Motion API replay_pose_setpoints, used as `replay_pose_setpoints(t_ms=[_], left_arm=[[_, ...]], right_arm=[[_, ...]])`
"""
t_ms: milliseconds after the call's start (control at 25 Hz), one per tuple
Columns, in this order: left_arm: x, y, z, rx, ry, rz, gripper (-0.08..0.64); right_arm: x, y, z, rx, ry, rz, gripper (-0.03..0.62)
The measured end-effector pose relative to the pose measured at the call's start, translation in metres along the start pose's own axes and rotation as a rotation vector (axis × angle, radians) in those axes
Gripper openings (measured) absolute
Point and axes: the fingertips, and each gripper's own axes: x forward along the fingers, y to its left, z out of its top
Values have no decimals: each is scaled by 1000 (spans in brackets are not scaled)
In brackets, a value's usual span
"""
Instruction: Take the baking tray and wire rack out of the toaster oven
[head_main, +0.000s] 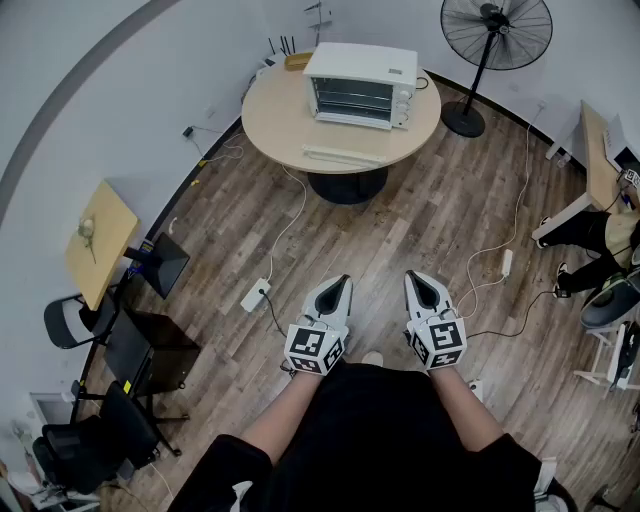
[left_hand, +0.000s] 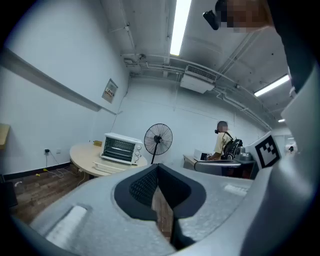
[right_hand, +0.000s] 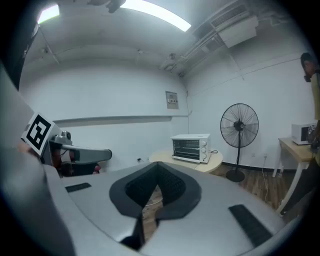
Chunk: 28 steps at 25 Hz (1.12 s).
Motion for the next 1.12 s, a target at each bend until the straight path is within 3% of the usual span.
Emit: replay_pose_setpoints(t_ms=[240,560,760,960,1120], left_arm=[[2,10,-12,-18,7,1,18],[30,61,-25,-68,48,-28,18],[77,110,-11,-49,46,-48,18],[127,173,6,-81,51,-79,17],[161,227,38,-23,63,-129,18]], right_arm=[[3,1,-7,25,-7,-3,-2],[45,-7,-17,36,19,-33,-2],[101,-18,-21,30,69,-29,-2],[170,-26,-14,14,136,-50,-2],[228,-21,3,44,178,-53,-2]])
